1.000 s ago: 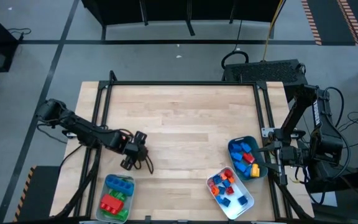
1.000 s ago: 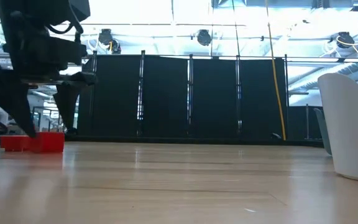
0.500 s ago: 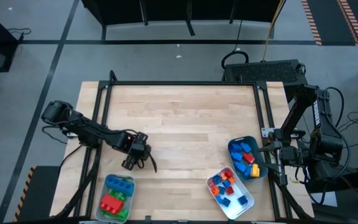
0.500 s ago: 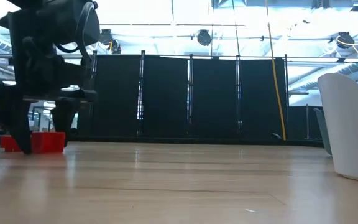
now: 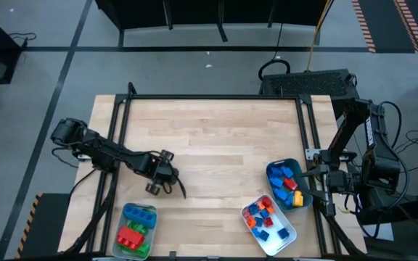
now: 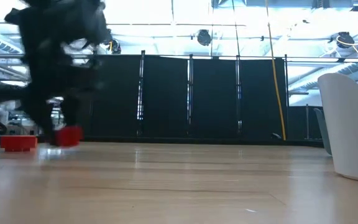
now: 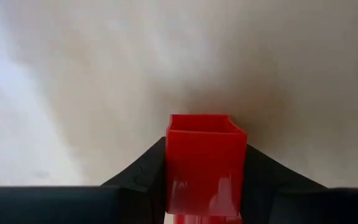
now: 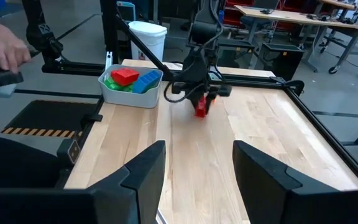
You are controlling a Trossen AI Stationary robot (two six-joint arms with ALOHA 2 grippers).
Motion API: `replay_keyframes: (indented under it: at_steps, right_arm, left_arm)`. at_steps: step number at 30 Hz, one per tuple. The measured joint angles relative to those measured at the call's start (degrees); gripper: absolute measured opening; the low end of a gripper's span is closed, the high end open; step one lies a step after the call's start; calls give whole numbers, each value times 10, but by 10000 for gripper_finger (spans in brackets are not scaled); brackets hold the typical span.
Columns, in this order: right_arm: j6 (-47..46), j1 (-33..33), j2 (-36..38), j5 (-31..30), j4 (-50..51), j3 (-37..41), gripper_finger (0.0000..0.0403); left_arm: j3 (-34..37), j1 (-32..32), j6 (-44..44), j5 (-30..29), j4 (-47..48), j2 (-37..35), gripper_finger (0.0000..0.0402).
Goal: Sort blocks by size
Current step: Put the big square red game piece into the blue bin
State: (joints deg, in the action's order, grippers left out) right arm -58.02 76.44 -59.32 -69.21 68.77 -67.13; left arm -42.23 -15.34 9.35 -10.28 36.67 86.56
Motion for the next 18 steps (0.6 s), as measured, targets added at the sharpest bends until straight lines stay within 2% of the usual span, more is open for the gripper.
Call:
replay_keyframes:
  at_steps: [3, 6, 12, 15, 18]
  right_arm:
    - [0, 0, 0, 0, 0, 0, 171]
    - [1, 0, 0, 0, 0, 0, 171]
    - [2, 0, 0, 0, 0, 0, 171]
    - [0, 0, 0, -1, 0, 0, 171]
    - [-8, 0, 0, -14, 0, 0, 171]
  left_arm:
    - [-43, 1, 1, -55, -39, -2, 135]
    - [-74, 5, 7, -90, -154, -2, 135]
    - [-89, 25, 82, -71, -543, 20, 135]
    - [-94, 44, 102, -67, -682, 68, 135]
    - [-124, 61, 92, -57, -762, 138, 135]
